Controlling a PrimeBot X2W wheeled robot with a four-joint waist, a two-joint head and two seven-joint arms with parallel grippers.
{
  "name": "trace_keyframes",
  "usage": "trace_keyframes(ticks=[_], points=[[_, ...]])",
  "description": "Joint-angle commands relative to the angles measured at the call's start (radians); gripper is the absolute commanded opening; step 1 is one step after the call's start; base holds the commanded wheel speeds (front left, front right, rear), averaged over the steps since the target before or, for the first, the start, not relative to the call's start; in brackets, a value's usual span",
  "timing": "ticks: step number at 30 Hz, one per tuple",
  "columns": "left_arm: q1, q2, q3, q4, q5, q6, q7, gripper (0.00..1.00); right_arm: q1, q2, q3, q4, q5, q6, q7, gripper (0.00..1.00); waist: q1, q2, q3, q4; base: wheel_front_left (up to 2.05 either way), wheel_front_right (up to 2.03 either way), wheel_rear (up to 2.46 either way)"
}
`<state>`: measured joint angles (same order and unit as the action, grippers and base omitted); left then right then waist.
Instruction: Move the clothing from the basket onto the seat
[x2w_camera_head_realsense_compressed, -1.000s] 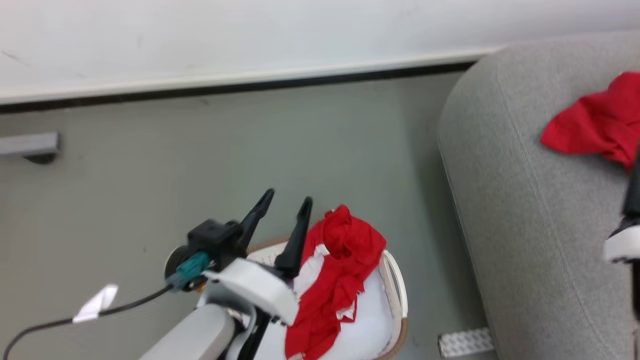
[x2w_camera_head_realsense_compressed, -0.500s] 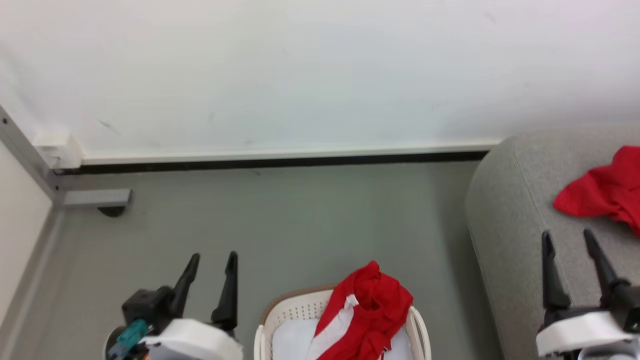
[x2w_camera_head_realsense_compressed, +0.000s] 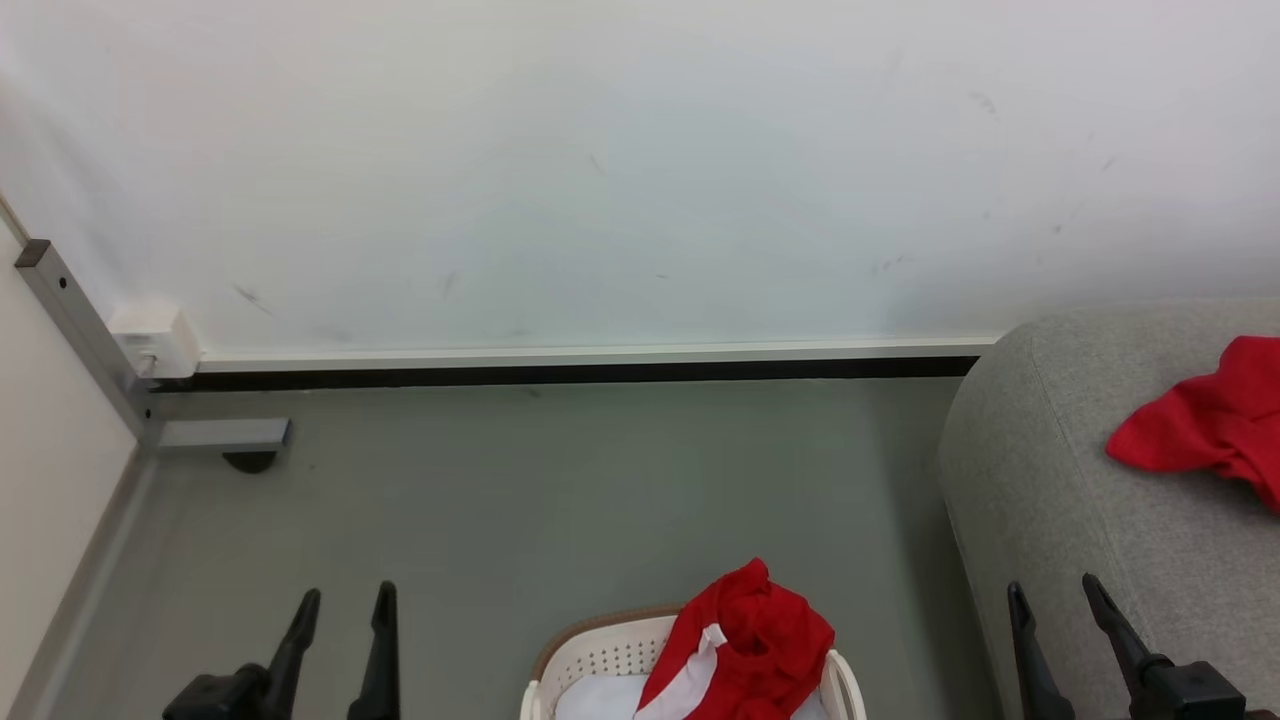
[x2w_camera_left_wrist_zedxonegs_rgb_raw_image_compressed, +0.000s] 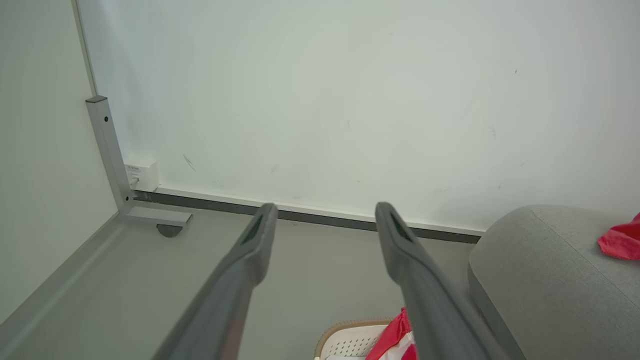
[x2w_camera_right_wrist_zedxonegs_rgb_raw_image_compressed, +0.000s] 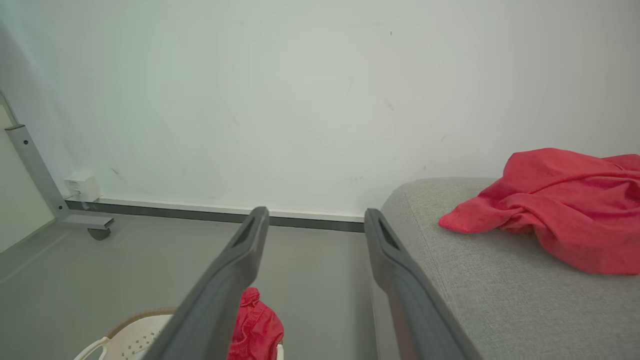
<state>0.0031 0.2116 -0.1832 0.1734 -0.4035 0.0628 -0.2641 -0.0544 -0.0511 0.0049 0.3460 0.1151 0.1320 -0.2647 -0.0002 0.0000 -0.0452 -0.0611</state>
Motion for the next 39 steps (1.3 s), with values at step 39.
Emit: trace_keyframes(ticks=[39], points=[[-0.368,-0.155,-0.139,0.207,0.28,-0.186,0.118,1.0,-0.284,0.0,-0.096,-0.177,0.008,-0.003,0.001,1.0,0.0002,0.0,0.428,-0.125,0.0,0.0,0.0]])
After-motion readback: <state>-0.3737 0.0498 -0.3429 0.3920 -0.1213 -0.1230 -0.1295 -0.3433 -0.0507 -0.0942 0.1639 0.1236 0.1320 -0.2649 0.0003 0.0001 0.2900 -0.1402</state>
